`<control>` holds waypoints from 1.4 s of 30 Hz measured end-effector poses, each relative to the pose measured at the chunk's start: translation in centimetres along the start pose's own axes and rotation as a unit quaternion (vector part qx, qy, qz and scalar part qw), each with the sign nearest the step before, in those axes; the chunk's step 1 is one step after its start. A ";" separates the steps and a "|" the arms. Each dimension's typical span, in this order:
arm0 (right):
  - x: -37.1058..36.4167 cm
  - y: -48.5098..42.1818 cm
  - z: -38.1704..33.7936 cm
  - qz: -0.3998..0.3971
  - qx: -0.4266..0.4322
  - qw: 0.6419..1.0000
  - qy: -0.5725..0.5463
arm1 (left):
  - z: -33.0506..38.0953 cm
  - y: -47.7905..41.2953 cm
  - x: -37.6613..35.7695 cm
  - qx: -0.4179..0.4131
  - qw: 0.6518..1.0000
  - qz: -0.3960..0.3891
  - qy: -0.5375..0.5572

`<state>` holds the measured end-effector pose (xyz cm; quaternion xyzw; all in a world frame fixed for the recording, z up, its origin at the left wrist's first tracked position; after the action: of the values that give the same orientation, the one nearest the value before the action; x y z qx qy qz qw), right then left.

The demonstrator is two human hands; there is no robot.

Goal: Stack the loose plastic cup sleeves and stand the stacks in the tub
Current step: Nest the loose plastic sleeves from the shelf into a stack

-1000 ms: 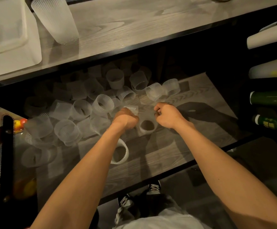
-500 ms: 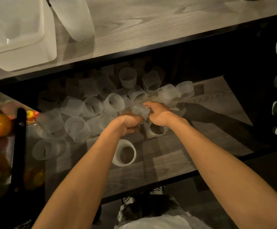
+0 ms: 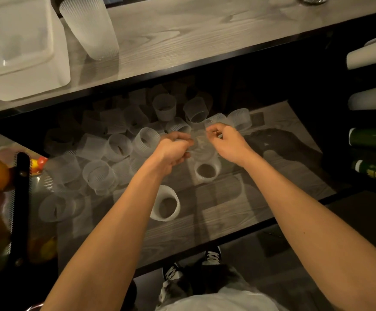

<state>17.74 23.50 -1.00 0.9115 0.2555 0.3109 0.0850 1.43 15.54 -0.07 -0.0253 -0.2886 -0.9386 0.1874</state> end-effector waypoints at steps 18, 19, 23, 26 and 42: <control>0.4 3.4 3.3 -0.023 -0.060 0.995 0.074 | -2.8 0.5 -1.8 -0.040 0.981 -0.049 -0.185; 0.4 3.5 3.5 -0.024 -0.069 0.995 0.071 | -2.9 0.4 -1.9 -0.037 0.977 -0.045 -0.205; -0.2 3.4 4.3 -0.041 -0.110 0.991 0.070 | -2.9 0.7 -2.2 -0.024 0.963 -0.053 -0.264; -0.9 3.6 4.3 -0.078 -0.130 0.988 0.041 | -2.8 1.0 -2.6 -0.027 0.962 -0.070 -0.263; 0.2 6.8 -5.2 -0.139 0.057 0.988 -0.039 | 0.9 7.6 7.0 -0.146 0.983 -0.108 -0.010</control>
<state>17.46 17.73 5.37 0.8819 0.3934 0.2455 0.0850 -2.30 7.91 5.79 -0.0303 -0.1514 -0.9850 0.0767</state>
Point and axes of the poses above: each hand's wrist, its own y-axis away from the middle knuckle, its own x-axis out of the back of the hand, z = x × y, the point moved 1 cm from there along -y, towards the middle knuckle, and after that the axes turned 4 degrees about -x, right-handed, at the moved point
